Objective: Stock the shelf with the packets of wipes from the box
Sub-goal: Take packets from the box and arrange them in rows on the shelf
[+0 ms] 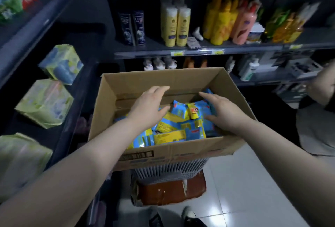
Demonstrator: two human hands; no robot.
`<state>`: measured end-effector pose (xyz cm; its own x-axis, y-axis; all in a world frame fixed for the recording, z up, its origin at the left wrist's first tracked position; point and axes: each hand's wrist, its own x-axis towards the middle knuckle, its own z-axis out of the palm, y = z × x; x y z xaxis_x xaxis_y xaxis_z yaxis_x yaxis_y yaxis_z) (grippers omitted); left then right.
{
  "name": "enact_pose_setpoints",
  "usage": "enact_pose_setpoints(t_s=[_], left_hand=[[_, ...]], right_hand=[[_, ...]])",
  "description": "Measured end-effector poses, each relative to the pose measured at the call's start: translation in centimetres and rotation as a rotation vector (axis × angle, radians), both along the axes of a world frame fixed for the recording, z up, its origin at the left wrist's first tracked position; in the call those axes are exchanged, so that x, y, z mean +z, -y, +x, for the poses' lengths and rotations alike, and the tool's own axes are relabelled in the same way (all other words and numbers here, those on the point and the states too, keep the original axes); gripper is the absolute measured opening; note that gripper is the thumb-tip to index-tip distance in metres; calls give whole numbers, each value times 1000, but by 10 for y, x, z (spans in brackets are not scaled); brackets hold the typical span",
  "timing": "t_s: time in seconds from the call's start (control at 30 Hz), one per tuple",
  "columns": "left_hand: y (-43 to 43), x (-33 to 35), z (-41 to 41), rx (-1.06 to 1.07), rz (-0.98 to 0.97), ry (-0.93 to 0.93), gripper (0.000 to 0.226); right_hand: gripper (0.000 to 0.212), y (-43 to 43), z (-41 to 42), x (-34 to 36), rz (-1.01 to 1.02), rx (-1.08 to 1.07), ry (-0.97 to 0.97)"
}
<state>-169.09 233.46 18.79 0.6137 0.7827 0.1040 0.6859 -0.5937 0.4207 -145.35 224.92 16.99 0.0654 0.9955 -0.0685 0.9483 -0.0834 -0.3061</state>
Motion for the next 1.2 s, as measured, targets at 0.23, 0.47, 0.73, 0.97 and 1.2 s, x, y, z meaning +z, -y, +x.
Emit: enact_pose_setpoints(t_s=[0.23, 0.47, 0.73, 0.97, 1.2], left_hand=[[-12, -20, 16, -40, -110, 3, 57], [-14, -28, 10, -15, -174, 27, 53], [-16, -27, 9, 22, -237, 74, 41], [-17, -18, 13, 244, -551, 297, 35], [-28, -17, 8, 541, -1218, 947, 71]], right_hand=[[67, -43, 1, -26, -413, 141, 141], [34, -71, 1, -52, -580, 231, 284], [14, -67, 8, -14, -287, 192, 179], [14, -48, 1, 16, 542, 431, -132], [13, -42, -13, 1, 642, 626, -203]])
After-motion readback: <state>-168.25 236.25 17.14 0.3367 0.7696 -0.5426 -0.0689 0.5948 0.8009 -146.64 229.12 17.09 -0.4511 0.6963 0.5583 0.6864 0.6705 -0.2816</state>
